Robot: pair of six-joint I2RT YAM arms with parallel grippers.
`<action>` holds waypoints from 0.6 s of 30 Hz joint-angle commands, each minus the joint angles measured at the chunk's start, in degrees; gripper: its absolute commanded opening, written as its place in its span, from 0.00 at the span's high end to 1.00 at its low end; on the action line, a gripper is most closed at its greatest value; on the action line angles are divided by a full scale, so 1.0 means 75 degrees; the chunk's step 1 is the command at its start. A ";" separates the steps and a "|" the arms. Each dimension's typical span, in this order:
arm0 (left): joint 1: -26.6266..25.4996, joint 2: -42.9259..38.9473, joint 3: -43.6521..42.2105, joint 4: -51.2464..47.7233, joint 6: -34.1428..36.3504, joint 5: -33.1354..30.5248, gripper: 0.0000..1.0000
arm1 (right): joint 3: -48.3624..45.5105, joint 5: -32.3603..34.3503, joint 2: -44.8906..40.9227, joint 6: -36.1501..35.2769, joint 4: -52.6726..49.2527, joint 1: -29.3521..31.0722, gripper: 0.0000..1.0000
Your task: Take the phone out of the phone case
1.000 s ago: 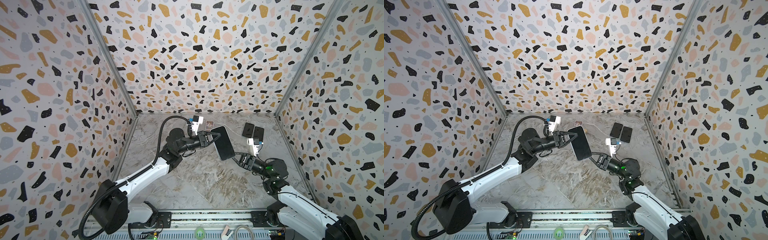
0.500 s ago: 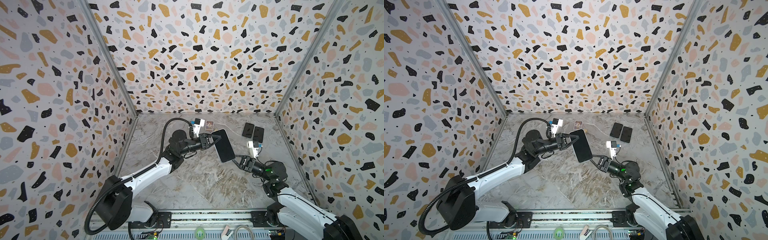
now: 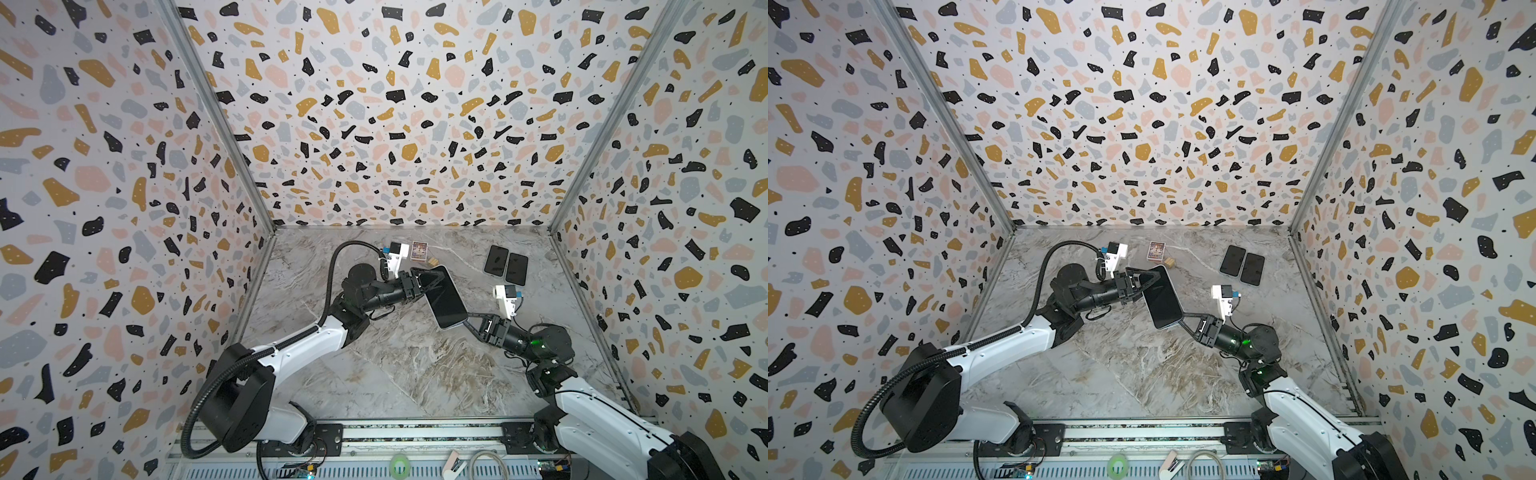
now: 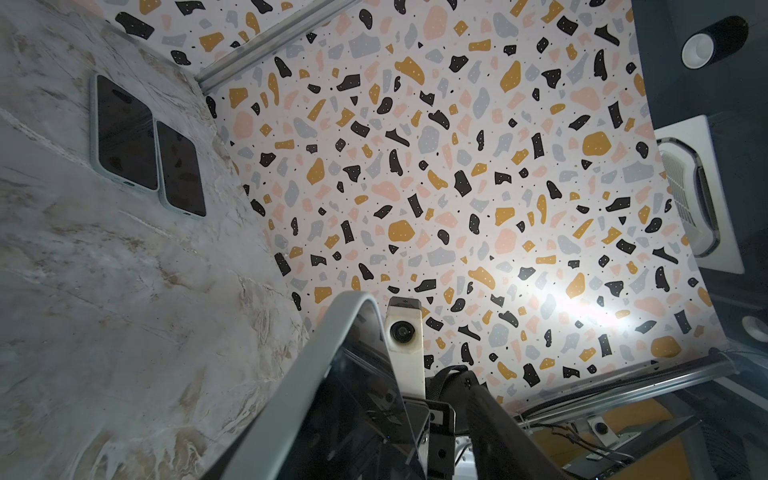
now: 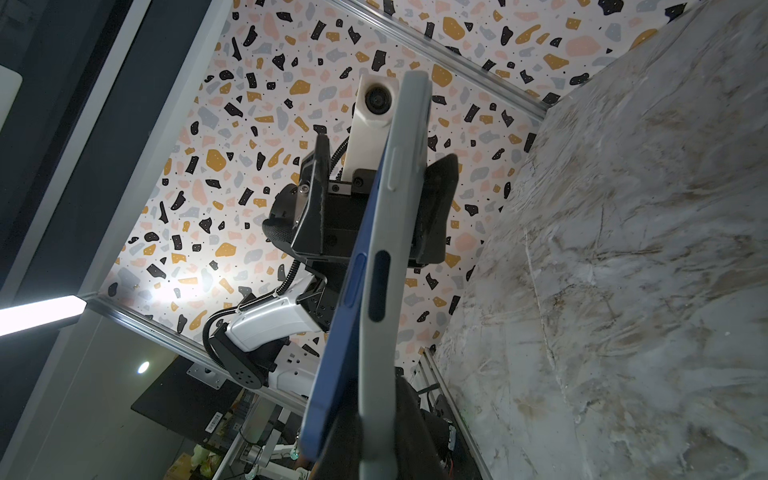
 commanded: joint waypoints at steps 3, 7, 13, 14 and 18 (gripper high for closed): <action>-0.0029 -0.0462 0.0033 -0.0651 0.0896 -0.0648 0.22 | 0.0001 0.0107 -0.0261 0.0058 0.0596 -0.0003 1.00; -0.0019 -0.0696 0.0124 -0.1454 0.1471 -0.1093 0.17 | -0.0036 0.0133 -0.0320 0.0070 0.0584 -0.0004 1.00; -0.0018 -0.1117 0.0480 -0.2891 0.2701 -0.1836 0.14 | -0.0068 0.0152 -0.0368 0.0088 0.0585 -0.0014 1.00; -0.0019 -0.1173 0.0607 -0.3291 0.3089 -0.2017 0.13 | -0.0069 0.0145 -0.0380 0.0082 0.0576 -0.0021 1.00; 0.0017 -0.1604 0.1150 -0.4840 0.4247 -0.2982 0.10 | -0.0057 0.0144 -0.0437 0.0054 0.0472 -0.0012 1.00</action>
